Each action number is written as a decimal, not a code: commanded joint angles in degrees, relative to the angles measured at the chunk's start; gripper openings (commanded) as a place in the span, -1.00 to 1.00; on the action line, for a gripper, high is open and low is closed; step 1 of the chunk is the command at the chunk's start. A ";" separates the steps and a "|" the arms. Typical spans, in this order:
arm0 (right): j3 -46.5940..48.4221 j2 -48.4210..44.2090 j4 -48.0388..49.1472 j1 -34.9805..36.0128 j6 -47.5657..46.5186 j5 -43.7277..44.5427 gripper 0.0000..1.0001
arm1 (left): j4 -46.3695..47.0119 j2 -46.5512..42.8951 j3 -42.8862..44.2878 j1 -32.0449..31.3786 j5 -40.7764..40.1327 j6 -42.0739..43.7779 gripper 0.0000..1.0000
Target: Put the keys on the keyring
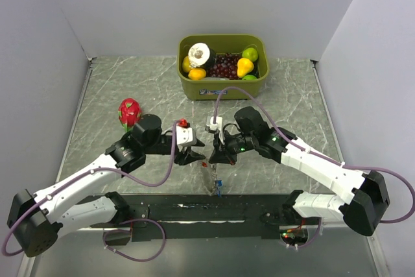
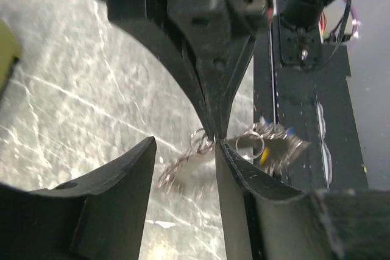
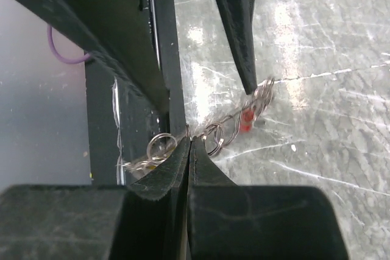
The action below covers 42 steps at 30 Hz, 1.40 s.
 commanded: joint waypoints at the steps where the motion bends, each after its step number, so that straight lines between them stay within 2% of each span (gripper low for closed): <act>1: 1.67 -2.14 1.60 0.32 -0.83 -0.27 -1.00 | -3.03 1.53 3.08 0.04 -0.23 2.69 -0.02; 5: 1.41 -2.58 2.47 0.32 -0.57 -0.18 -1.00 | -4.79 3.12 3.88 0.04 2.14 3.93 -0.04; 10: 1.41 -2.06 2.65 0.32 -0.48 -0.44 -1.00 | -2.78 3.56 2.65 -0.05 5.48 3.67 -0.08; 13: 1.49 -2.06 2.92 0.32 -0.39 -0.44 -1.00 | -1.11 4.35 2.30 -0.05 7.51 2.88 -0.17; 17: 1.49 -2.23 3.09 0.40 -0.30 -0.18 -1.00 | -1.72 7.07 2.91 -0.31 8.47 2.79 -0.41; 28: 0.79 -2.32 3.89 0.23 0.22 -0.62 -1.00 | -1.54 9.45 3.61 -1.10 9.62 3.05 -0.71; 35: 0.70 -2.23 4.06 0.32 0.23 -1.41 -1.00 | 2.15 10.50 2.82 -1.54 10.32 0.42 -0.62; 37: 0.62 -2.58 4.15 0.40 0.22 -1.50 -1.00 | 2.50 11.46 3.17 -1.71 11.11 0.06 -0.73; 38: 0.44 -2.67 4.32 0.32 0.31 -1.41 -1.00 | 2.50 11.90 3.35 -1.89 11.29 -0.02 -0.96; 42: 0.35 -2.93 4.59 0.32 0.66 -0.97 -1.00 | 2.06 12.96 3.53 -2.33 11.12 0.68 -0.98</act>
